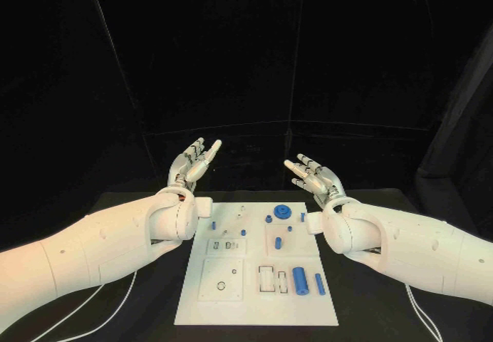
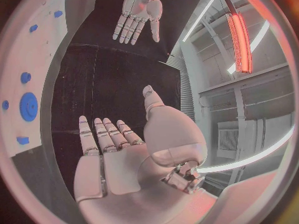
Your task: Assemble the parts on the task board
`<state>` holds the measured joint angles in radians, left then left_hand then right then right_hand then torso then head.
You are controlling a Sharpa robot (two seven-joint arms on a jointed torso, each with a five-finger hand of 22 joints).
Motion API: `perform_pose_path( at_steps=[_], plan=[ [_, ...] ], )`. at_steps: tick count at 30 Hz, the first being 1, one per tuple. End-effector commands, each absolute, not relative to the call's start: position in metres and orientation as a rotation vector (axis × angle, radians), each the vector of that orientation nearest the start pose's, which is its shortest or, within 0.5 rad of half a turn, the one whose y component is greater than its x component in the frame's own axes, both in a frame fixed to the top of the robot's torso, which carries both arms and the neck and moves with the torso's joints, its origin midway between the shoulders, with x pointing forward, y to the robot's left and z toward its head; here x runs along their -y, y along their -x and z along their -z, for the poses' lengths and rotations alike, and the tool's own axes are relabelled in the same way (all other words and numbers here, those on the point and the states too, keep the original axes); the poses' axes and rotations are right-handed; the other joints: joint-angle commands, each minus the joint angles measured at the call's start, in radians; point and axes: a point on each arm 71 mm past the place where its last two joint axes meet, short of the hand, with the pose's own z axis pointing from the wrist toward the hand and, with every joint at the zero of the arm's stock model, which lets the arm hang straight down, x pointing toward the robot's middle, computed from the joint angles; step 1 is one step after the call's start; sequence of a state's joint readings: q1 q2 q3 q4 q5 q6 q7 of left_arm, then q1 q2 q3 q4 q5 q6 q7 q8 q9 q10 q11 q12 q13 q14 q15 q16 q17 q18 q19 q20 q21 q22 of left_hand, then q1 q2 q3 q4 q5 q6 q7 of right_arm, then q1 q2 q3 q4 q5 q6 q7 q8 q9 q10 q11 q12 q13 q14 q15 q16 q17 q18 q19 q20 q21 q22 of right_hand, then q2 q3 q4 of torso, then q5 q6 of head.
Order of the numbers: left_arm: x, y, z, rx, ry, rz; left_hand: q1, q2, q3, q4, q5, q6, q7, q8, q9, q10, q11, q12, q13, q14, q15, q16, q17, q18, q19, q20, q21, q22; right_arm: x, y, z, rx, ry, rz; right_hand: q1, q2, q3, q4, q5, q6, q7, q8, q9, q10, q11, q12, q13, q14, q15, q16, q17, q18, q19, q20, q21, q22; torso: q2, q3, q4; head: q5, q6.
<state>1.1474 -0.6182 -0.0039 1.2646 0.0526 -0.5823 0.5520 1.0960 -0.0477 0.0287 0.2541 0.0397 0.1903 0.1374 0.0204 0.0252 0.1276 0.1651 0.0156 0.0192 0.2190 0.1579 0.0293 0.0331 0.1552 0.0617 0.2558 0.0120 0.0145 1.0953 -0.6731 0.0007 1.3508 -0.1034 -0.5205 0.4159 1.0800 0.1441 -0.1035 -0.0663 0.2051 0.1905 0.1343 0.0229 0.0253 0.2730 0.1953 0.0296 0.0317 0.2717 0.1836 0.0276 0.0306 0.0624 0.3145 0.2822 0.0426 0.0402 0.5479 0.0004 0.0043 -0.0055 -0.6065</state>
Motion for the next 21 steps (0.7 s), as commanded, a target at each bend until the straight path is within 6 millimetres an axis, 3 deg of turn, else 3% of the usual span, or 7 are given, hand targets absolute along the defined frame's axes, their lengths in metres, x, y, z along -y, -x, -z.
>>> perform_pose_path(
  at_steps=[1, 7, 9, 10, 16, 19, 21],
  plan=[
    [-0.185, -0.536, 0.195, -1.104, 1.134, 1.463, 0.043, -0.001, 0.001, 0.016, 0.008, 0.015, 0.074, 0.007, 0.002, 0.007, 0.012, 0.005, 0.002, 0.017, 0.009, 0.005, 0.003, 0.020, 0.002, 0.015, 0.005, 0.002, 0.171, -0.511, 0.225, -1.519, -0.989, -1.448, 0.122, 0.010, 0.009, -0.062, 0.001, 0.154, 0.119, 0.024, 0.015, 0.208, 0.026, 0.025, 0.015, 0.236, 0.019, 0.031, 0.018, 0.052, 0.212, 0.008, 0.050, 0.026, 0.000, 0.0000, 0.0002, 0.000, 0.000],
    [-0.185, -0.537, 0.195, -1.102, 1.132, 1.467, 0.048, 0.000, 0.001, 0.019, 0.008, 0.021, 0.080, 0.008, 0.003, 0.013, 0.018, 0.006, 0.003, 0.026, 0.013, 0.007, 0.005, 0.017, 0.003, 0.016, 0.005, 0.002, 0.169, -0.517, 0.225, -1.574, -0.947, -1.467, 0.194, 0.007, 0.025, -0.117, -0.006, 0.407, 0.102, 0.062, 0.035, 0.551, 0.025, 0.070, 0.035, 0.556, 0.011, 0.069, 0.034, 0.107, 0.395, 0.008, 0.102, 0.040, 0.000, 0.0000, 0.0002, 0.000, 0.000],
    [-0.185, -0.537, 0.195, -1.102, 1.132, 1.467, 0.057, 0.002, 0.001, 0.021, 0.008, 0.034, 0.088, 0.011, 0.005, 0.027, 0.026, 0.009, 0.005, 0.046, 0.020, 0.012, 0.008, 0.014, 0.004, 0.019, 0.006, 0.003, 0.168, -0.517, 0.225, -1.582, -0.941, -1.469, 0.214, 0.005, 0.031, -0.136, -0.010, 0.508, 0.091, 0.072, 0.039, 0.614, 0.016, 0.074, 0.033, 0.619, 0.002, 0.075, 0.034, 0.116, 0.438, 0.008, 0.119, 0.041, 0.000, 0.0000, 0.0002, 0.000, 0.000],
    [-0.206, -0.534, 0.194, -1.095, 1.150, 1.453, 0.062, 0.003, 0.002, 0.020, 0.007, 0.044, 0.092, 0.013, 0.007, 0.038, 0.030, 0.011, 0.006, 0.062, 0.024, 0.015, 0.011, 0.013, 0.008, 0.020, 0.007, 0.004, 0.202, -0.525, 0.216, -1.444, -0.733, -1.289, 0.219, 0.005, 0.032, -0.142, -0.011, 0.543, 0.090, 0.075, 0.040, 0.632, 0.011, 0.075, 0.033, 0.637, -0.003, 0.075, 0.034, 0.118, 0.451, 0.007, 0.123, 0.040, 0.021, 0.0017, -0.0044, -0.006, 0.008],
    [-0.211, -0.529, 0.192, -1.097, 1.146, 1.469, 0.100, 0.006, 0.002, 0.005, 0.008, 0.108, 0.098, 0.024, 0.014, 0.093, 0.036, 0.018, 0.012, 0.138, 0.029, 0.033, 0.022, 0.015, 0.054, 0.029, 0.025, 0.015, 0.209, -0.529, 0.204, -1.438, -0.617, -1.235, 0.243, 0.011, 0.042, -0.175, -0.016, 0.691, 0.080, 0.077, 0.042, 0.717, -0.016, 0.068, 0.031, 0.736, -0.030, 0.078, 0.034, 0.124, 0.521, -0.010, 0.145, 0.037, 0.038, 0.0034, -0.0033, -0.009, 0.013],
    [-0.213, -0.526, 0.191, -1.100, 1.140, 1.477, 0.118, 0.010, 0.001, -0.005, 0.008, 0.163, 0.108, 0.035, 0.020, 0.155, 0.047, 0.029, 0.018, 0.234, 0.039, 0.060, 0.035, 0.013, 0.101, 0.034, 0.045, 0.025, 0.210, -0.531, 0.198, -1.446, -0.551, -1.207, 0.248, 0.017, 0.046, -0.191, -0.021, 0.721, 0.076, 0.073, 0.042, 0.752, -0.026, 0.064, 0.031, 0.777, -0.042, 0.080, 0.035, 0.125, 0.553, -0.022, 0.156, 0.037, 0.048, 0.0041, -0.0050, -0.009, 0.015],
    [-0.215, -0.524, 0.190, -1.108, 1.135, 1.480, 0.135, 0.017, 0.003, -0.015, 0.009, 0.261, 0.132, 0.061, 0.033, 0.327, 0.076, 0.074, 0.041, 0.459, 0.055, 0.138, 0.073, 0.007, 0.246, 0.039, 0.107, 0.060, 0.211, -0.533, 0.193, -1.460, -0.492, -1.182, 0.250, 0.021, 0.049, -0.207, -0.022, 0.741, 0.071, 0.067, 0.041, 0.777, -0.033, 0.056, 0.031, 0.812, -0.053, 0.080, 0.036, 0.124, 0.579, -0.032, 0.164, 0.036, 0.054, 0.0033, -0.0055, -0.011, 0.016]
  ],
)
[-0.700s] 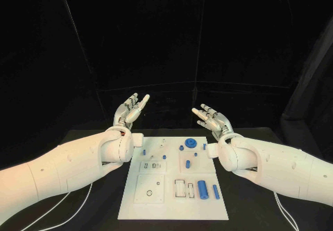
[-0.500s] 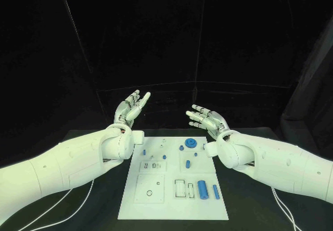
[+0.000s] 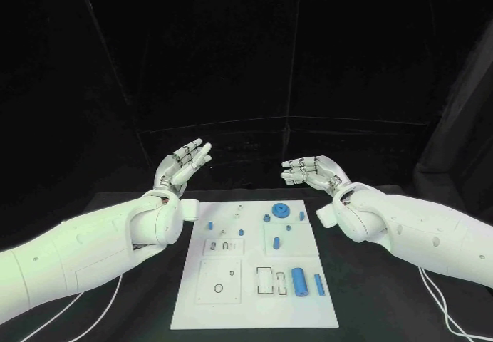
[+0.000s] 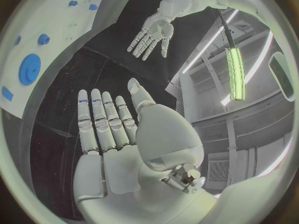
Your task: Assemble the parts on the task board
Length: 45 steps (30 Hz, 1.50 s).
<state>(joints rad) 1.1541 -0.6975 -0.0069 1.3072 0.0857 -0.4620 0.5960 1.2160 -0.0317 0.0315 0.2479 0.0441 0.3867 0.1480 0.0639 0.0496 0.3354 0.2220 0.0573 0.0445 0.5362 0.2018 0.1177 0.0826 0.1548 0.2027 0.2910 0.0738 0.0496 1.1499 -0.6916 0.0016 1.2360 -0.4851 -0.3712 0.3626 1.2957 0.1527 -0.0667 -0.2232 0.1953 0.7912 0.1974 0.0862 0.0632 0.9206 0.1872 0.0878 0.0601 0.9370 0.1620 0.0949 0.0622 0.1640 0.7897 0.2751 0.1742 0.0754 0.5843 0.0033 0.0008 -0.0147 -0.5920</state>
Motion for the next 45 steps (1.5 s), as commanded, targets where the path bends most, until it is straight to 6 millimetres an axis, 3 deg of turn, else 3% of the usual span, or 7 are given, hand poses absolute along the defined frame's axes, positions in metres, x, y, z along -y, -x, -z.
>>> perform_pose_path(
  at_steps=[1, 3, 6, 11, 18, 37, 45],
  plan=[
    [-0.215, -0.523, 0.190, -1.114, 1.134, 1.484, 0.018, 0.004, -0.001, -0.013, 0.005, 0.113, 0.125, 0.030, 0.015, 0.222, 0.023, 0.060, 0.029, 0.186, 0.014, 0.069, 0.030, 0.003, 0.211, 0.009, 0.093, 0.050, 0.210, -0.534, 0.191, -1.464, -0.467, -1.170, 0.036, 0.012, 0.013, -0.055, -0.010, 0.144, 0.008, 0.002, 0.002, 0.134, -0.026, -0.005, 0.003, 0.160, -0.034, 0.015, 0.006, 0.023, 0.113, -0.029, 0.036, 0.002, 0.024, -0.0003, -0.0013, -0.003, 0.005],
    [-0.216, -0.520, 0.189, -1.127, 1.132, 1.491, 0.023, 0.012, -0.008, -0.021, 0.004, 0.256, 0.127, 0.069, 0.033, 0.409, 0.015, 0.114, 0.047, 0.266, 0.001, 0.100, 0.038, 0.003, 0.373, 0.000, 0.167, 0.084, 0.210, -0.537, 0.185, -1.477, -0.406, -1.140, 0.044, 0.010, 0.017, -0.065, 0.001, 0.155, 0.009, -0.001, 0.003, 0.151, -0.031, -0.005, 0.005, 0.192, -0.045, 0.024, 0.010, 0.023, 0.142, -0.041, 0.050, 0.006, 0.032, -0.0016, 0.0003, -0.005, 0.008],
    [-0.215, -0.514, 0.187, -1.149, 1.123, 1.508, 0.035, 0.020, -0.019, -0.040, 0.005, 0.385, 0.114, 0.101, 0.044, 0.495, -0.006, 0.141, 0.047, 0.355, -0.021, 0.128, 0.044, 0.023, 0.446, -0.003, 0.201, 0.094, 0.208, -0.540, 0.177, -1.500, -0.306, -1.083, 0.047, 0.003, 0.017, -0.066, 0.002, 0.179, 0.000, 0.001, 0.004, 0.189, -0.044, 0.000, 0.007, 0.239, -0.064, 0.037, 0.016, 0.022, 0.198, -0.064, 0.083, 0.017, 0.047, -0.0039, 0.0040, -0.009, 0.011],
    [-0.212, -0.505, 0.183, -1.181, 1.108, 1.539, 0.064, 0.035, -0.035, -0.082, 0.004, 0.475, 0.091, 0.114, 0.039, 0.598, -0.033, 0.153, 0.035, 0.470, -0.054, 0.147, 0.056, 0.032, 0.545, -0.023, 0.238, 0.101, 0.199, -0.542, 0.172, -1.558, -0.102, -0.941, 0.063, -0.018, 0.019, -0.067, 0.021, 0.227, -0.023, 0.006, 0.006, 0.270, -0.077, 0.010, 0.012, 0.400, -0.121, 0.113, 0.070, 0.021, 0.318, -0.127, 0.175, 0.059, 0.073, -0.0069, 0.0097, -0.011, 0.017],
    [-0.208, -0.494, 0.179, -1.209, 1.099, 1.578, 0.080, 0.052, -0.047, -0.113, 0.004, 0.515, 0.081, 0.105, 0.028, 0.648, -0.046, 0.142, 0.025, 0.524, -0.070, 0.139, 0.067, 0.030, 0.600, -0.040, 0.250, 0.098, 0.180, -0.541, 0.175, -1.632, 0.154, -0.719, 0.063, -0.041, 0.019, -0.065, 0.014, 0.246, -0.035, -0.009, 0.003, 0.297, -0.100, -0.014, 0.006, 0.545, -0.156, 0.228, 0.159, 0.017, 0.416, -0.184, 0.307, 0.130, 0.102, -0.0103, 0.0146, -0.016, 0.018],
    [-0.197, -0.478, 0.175, -1.241, 1.091, 1.645, 0.083, 0.069, -0.063, -0.138, 0.004, 0.521, 0.086, 0.076, 0.016, 0.648, -0.042, 0.105, 0.019, 0.532, -0.070, 0.102, 0.075, 0.028, 0.639, -0.046, 0.254, 0.091, 0.152, -0.536, 0.177, -1.643, 0.403, -0.505, 0.022, -0.068, 0.053, -0.063, -0.011, 0.228, -0.045, -0.021, 0.003, 0.212, -0.092, -0.022, 0.004, 0.542, -0.155, 0.532, 0.408, 0.016, 0.383, -0.183, 0.544, 0.280, 0.148, -0.0160, 0.0287, -0.022, 0.000],
    [-0.198, -0.478, 0.175, -1.244, 1.092, 1.645, 0.082, 0.070, -0.067, -0.143, 0.004, 0.517, 0.089, 0.069, 0.016, 0.642, -0.039, 0.096, 0.019, 0.528, -0.067, 0.091, 0.074, 0.028, 0.644, -0.045, 0.254, 0.089, 0.148, -0.536, 0.179, -1.662, 0.423, -0.492, 0.014, -0.069, 0.078, -0.062, -0.012, 0.222, -0.045, -0.021, 0.003, 0.201, -0.093, -0.022, 0.003, 0.568, -0.153, 0.849, 0.716, 0.019, 0.376, -0.181, 0.653, 0.346, 0.151, -0.0160, 0.0286, -0.026, -0.002]
  ],
)
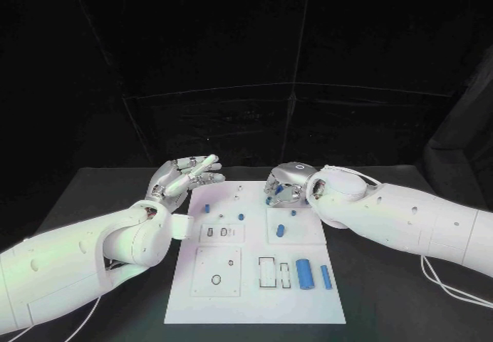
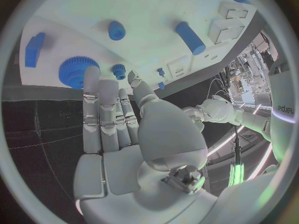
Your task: Assemble the parts on the task board
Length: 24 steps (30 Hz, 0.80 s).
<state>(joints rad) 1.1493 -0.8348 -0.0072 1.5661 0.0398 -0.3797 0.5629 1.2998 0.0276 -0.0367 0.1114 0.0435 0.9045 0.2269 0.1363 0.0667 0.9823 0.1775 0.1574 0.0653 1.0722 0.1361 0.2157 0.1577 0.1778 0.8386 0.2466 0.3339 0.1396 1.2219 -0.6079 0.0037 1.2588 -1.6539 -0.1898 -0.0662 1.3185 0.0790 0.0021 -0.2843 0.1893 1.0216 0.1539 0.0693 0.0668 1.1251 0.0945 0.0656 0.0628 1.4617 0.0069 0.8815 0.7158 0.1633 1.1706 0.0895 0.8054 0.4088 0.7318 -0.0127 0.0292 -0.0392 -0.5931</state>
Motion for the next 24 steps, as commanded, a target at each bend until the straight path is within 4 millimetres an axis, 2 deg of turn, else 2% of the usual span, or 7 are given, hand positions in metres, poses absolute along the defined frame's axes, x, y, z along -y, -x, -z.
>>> perform_pose_path(
  at_steps=[1, 6, 8, 9, 13, 17, 24],
  plan=[
    [-0.1981, -0.4781, 0.1754, -1.244, 1.092, 1.646, -0.002, 0.011, 0.001, -0.006, 0.005, 0.000, 0.011, -0.004, -0.001, -0.005, 0.006, -0.004, -0.002, -0.008, -0.001, -0.007, -0.001, 0.005, 0.008, 0.000, -0.006, -0.001, 0.1473, -0.5366, 0.1793, -1.665, 0.424, -0.490, -0.009, 0.005, 0.014, -0.002, -0.006, -0.008, -0.002, -0.004, 0.000, -0.003, 0.001, 0.000, 0.000, 0.046, 0.002, 0.096, 0.095, 0.018, -0.003, 0.005, 0.040, 0.029, 0.004, -0.0003, 0.0001, -0.001, -0.002],
    [-0.1976, -0.4781, 0.1754, -1.246, 1.092, 1.648, -0.001, 0.012, 0.000, -0.008, 0.005, -0.002, 0.012, -0.006, -0.001, -0.006, 0.007, -0.007, -0.002, -0.009, 0.000, -0.010, -0.001, 0.004, 0.008, 0.000, -0.007, -0.002, 0.1467, -0.5387, 0.1808, -1.675, 0.426, -0.483, -0.012, 0.010, 0.037, -0.001, -0.006, -0.005, -0.003, -0.003, 0.000, -0.001, 0.001, 0.000, 0.000, 0.048, 0.002, 0.188, 0.184, 0.008, 0.013, 0.007, 0.125, 0.124, 0.005, -0.0007, 0.0036, -0.008, -0.010],
    [-0.1976, -0.4781, 0.1754, -1.246, 1.093, 1.648, -0.001, 0.013, 0.000, -0.008, 0.005, -0.002, 0.012, -0.006, -0.001, -0.006, 0.007, -0.007, -0.002, -0.009, 0.000, -0.011, -0.001, 0.004, 0.008, 0.001, -0.007, -0.002, 0.1466, -0.5395, 0.1814, -1.680, 0.428, -0.480, -0.016, 0.012, 0.046, -0.001, -0.006, -0.001, -0.004, -0.002, 0.000, 0.004, 0.000, 0.001, 0.000, 0.050, 0.002, 0.218, 0.215, 0.002, 0.023, 0.007, 0.158, 0.165, 0.005, -0.0015, 0.0040, -0.006, -0.011],
    [-0.1978, -0.4782, 0.1754, -1.246, 1.093, 1.647, -0.001, 0.013, 0.000, -0.009, 0.005, -0.002, 0.012, -0.007, -0.001, -0.006, 0.007, -0.008, -0.001, -0.010, 0.000, -0.012, -0.001, 0.004, 0.008, 0.001, -0.007, -0.002, 0.1463, -0.5398, 0.1818, -1.684, 0.429, -0.479, -0.017, 0.015, 0.053, -0.001, -0.006, 0.002, -0.005, -0.002, 0.001, 0.007, -0.001, 0.001, 0.000, 0.050, 0.001, 0.232, 0.228, 0.000, 0.028, 0.007, 0.174, 0.184, 0.006, -0.0005, 0.0014, -0.001, -0.012],
    [-0.1991, -0.4785, 0.1756, -1.246, 1.094, 1.644, -0.001, 0.015, 0.000, -0.010, 0.005, -0.002, 0.012, -0.008, -0.001, -0.007, 0.007, -0.009, -0.001, -0.012, 0.001, -0.014, -0.002, 0.004, 0.009, 0.001, -0.007, -0.002, 0.1451, -0.5403, 0.1828, -1.694, 0.434, -0.477, -0.017, 0.021, 0.073, -0.002, -0.009, 0.008, -0.006, -0.002, 0.001, 0.014, -0.003, 0.001, 0.000, 0.049, 0.000, 0.262, 0.258, -0.007, 0.043, 0.006, 0.219, 0.240, 0.007, -0.0002, 0.0014, -0.001, -0.015],
    [-0.2003, -0.4782, 0.1753, -1.246, 1.094, 1.642, -0.001, 0.016, 0.000, -0.010, 0.005, -0.002, 0.012, -0.009, -0.001, -0.007, 0.008, -0.010, -0.001, -0.013, 0.001, -0.016, -0.002, 0.004, 0.009, 0.001, -0.007, -0.003, 0.1430, -0.5403, 0.1837, -1.705, 0.439, -0.476, -0.016, 0.027, 0.110, -0.004, -0.025, 0.015, -0.007, -0.003, 0.000, 0.023, -0.004, 0.000, 0.000, 0.055, -0.001, 0.318, 0.315, -0.022, 0.077, 0.006, 0.295, 0.343, 0.010, -0.0002, 0.0014, 0.000, -0.016],
    [-0.2011, -0.4782, 0.1754, -1.247, 1.096, 1.640, 0.000, 0.018, 0.000, -0.013, 0.005, -0.002, 0.013, -0.011, -0.001, -0.008, 0.009, -0.013, -0.001, -0.015, 0.002, -0.020, -0.003, 0.004, 0.010, 0.002, -0.008, -0.003, 0.1421, -0.5415, 0.1859, -1.728, 0.444, -0.465, -0.027, 0.018, 0.163, -0.002, -0.035, 0.022, -0.006, -0.003, 0.000, 0.032, -0.005, -0.001, -0.001, 0.052, 0.000, 0.357, 0.344, -0.029, 0.086, 0.006, 0.344, 0.399, 0.012, 0.0002, 0.0018, 0.002, -0.020]
  ],
)
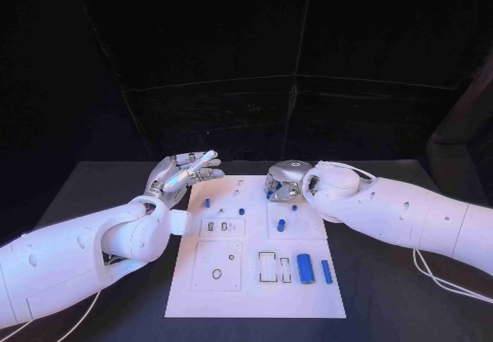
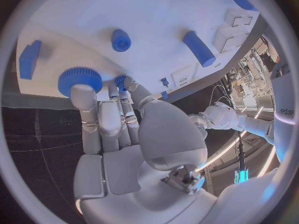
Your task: Assemble the parts on the task board
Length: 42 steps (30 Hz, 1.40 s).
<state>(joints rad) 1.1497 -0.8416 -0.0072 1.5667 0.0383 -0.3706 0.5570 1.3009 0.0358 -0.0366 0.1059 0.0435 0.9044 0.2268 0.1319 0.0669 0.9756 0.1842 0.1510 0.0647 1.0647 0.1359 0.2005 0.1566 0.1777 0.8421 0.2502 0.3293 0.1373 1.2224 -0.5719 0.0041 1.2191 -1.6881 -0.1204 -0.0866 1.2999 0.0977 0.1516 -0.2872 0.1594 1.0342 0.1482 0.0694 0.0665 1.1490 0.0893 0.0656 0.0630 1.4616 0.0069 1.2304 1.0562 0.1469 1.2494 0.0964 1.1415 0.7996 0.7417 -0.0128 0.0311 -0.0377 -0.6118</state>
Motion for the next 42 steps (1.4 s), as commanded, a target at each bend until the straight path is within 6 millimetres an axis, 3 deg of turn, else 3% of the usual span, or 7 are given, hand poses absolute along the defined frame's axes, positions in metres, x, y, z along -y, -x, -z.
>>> perform_pose_path(
  at_steps=[1, 8, 12, 21, 28, 40, 42],
  plan=[
    [-0.201, -0.478, 0.175, -1.247, 1.096, 1.639, -0.001, 0.010, 0.000, -0.008, 0.005, -0.002, 0.013, -0.007, -0.001, -0.002, 0.002, -0.007, -0.001, -0.009, 0.003, -0.007, -0.002, 0.004, 0.007, -0.001, -0.003, -0.001, 0.142, -0.542, 0.186, -1.730, 0.444, -0.464, -0.012, -0.003, 0.028, 0.001, -0.005, 0.012, -0.001, -0.003, 0.000, 0.010, 0.001, -0.001, -0.001, 0.051, 0.000, 0.015, 0.009, -0.013, 0.007, 0.000, 0.017, 0.017, 0.002, 0.0003, -0.0005, 0.003, -0.001],
    [-0.202, -0.479, 0.176, -1.247, 1.097, 1.636, 0.000, 0.012, -0.001, -0.010, 0.005, -0.003, 0.014, -0.010, -0.001, -0.003, 0.003, -0.010, -0.001, -0.013, 0.004, -0.012, -0.003, 0.004, 0.007, -0.001, -0.004, -0.002, 0.141, -0.542, 0.185, -1.717, 0.440, -0.469, -0.028, -0.015, 0.092, 0.004, -0.005, 0.032, -0.004, 0.000, 0.002, 0.028, -0.003, 0.000, 0.000, 0.046, -0.002, 0.037, 0.018, -0.016, 0.006, -0.001, 0.048, 0.050, 0.003, 0.0003, -0.0003, 0.004, -0.001],
    [-0.202, -0.479, 0.176, -1.248, 1.098, 1.635, 0.000, 0.013, -0.001, -0.011, 0.005, -0.003, 0.015, -0.010, -0.001, -0.003, 0.003, -0.010, -0.001, -0.014, 0.004, -0.014, -0.003, 0.004, 0.007, 0.000, -0.004, -0.003, 0.141, -0.541, 0.181, -1.668, 0.425, -0.492, -0.036, -0.023, 0.123, 0.005, 0.026, 0.047, -0.003, 0.003, 0.003, 0.044, -0.006, 0.003, 0.001, 0.045, -0.006, 0.046, 0.021, -0.019, 0.013, -0.002, 0.067, 0.074, 0.003, -0.0002, -0.0006, 0.006, -0.001],
    [-0.205, -0.479, 0.176, -1.246, 1.099, 1.629, 0.001, 0.016, -0.002, -0.015, 0.005, -0.003, 0.016, -0.014, -0.001, -0.004, 0.005, -0.014, 0.000, -0.020, 0.007, -0.022, -0.004, 0.003, 0.005, 0.001, -0.006, -0.005, 0.139, -0.537, 0.169, -1.534, 0.344, -0.568, -0.050, -0.040, 0.181, 0.009, 0.038, 0.063, -0.002, 0.001, 0.004, 0.061, -0.010, -0.001, 0.001, 0.041, -0.010, 0.056, 0.017, -0.024, 0.022, -0.003, 0.095, 0.107, 0.004, -0.0007, -0.0019, 0.010, 0.012],
    [-0.206, -0.481, 0.176, -1.246, 1.099, 1.628, 0.001, 0.016, -0.002, -0.015, 0.005, -0.003, 0.016, -0.014, -0.001, -0.004, 0.005, -0.014, 0.000, -0.020, 0.007, -0.022, -0.004, 0.003, 0.005, 0.001, -0.006, -0.005, 0.124, -0.543, 0.167, -1.526, 0.316, -0.561, -0.063, -0.054, 0.216, 0.018, 0.019, 0.049, 0.002, -0.005, 0.001, 0.043, -0.005, -0.004, 0.000, 0.040, -0.005, 0.065, 0.018, -0.025, 0.021, 0.004, 0.104, 0.116, 0.007, -0.0001, 0.0021, 0.013, 0.018],
    [-0.205, -0.482, 0.176, -1.245, 1.097, 1.630, 0.000, 0.015, -0.004, -0.016, 0.005, -0.004, 0.017, -0.016, -0.001, -0.005, 0.006, -0.016, 0.000, -0.021, 0.008, -0.025, -0.004, 0.003, 0.004, 0.002, -0.008, -0.006, 0.095, -0.552, 0.168, -1.512, 0.315, -0.567, -0.069, -0.070, 0.242, 0.025, 0.015, 0.037, 0.007, -0.006, 0.000, 0.029, 0.000, -0.004, 0.000, 0.040, -0.001, 0.073, 0.019, -0.025, 0.020, 0.008, 0.110, 0.121, 0.016, -0.0036, 0.0128, 0.008, 0.024],
    [-0.205, -0.482, 0.175, -1.246, 1.097, 1.631, 0.000, 0.015, -0.004, -0.016, 0.005, -0.004, 0.017, -0.016, -0.001, -0.005, 0.006, -0.016, 0.000, -0.021, 0.008, -0.025, -0.004, 0.003, 0.004, 0.002, -0.008, -0.006, 0.091, -0.553, 0.167, -1.507, 0.318, -0.566, -0.069, -0.070, 0.243, 0.025, 0.015, 0.036, 0.008, -0.006, 0.000, 0.029, 0.001, -0.004, 0.000, 0.039, -0.001, 0.073, 0.019, -0.025, 0.020, 0.008, 0.110, 0.121, 0.017, -0.0032, 0.0120, 0.008, 0.026]
  ],
)
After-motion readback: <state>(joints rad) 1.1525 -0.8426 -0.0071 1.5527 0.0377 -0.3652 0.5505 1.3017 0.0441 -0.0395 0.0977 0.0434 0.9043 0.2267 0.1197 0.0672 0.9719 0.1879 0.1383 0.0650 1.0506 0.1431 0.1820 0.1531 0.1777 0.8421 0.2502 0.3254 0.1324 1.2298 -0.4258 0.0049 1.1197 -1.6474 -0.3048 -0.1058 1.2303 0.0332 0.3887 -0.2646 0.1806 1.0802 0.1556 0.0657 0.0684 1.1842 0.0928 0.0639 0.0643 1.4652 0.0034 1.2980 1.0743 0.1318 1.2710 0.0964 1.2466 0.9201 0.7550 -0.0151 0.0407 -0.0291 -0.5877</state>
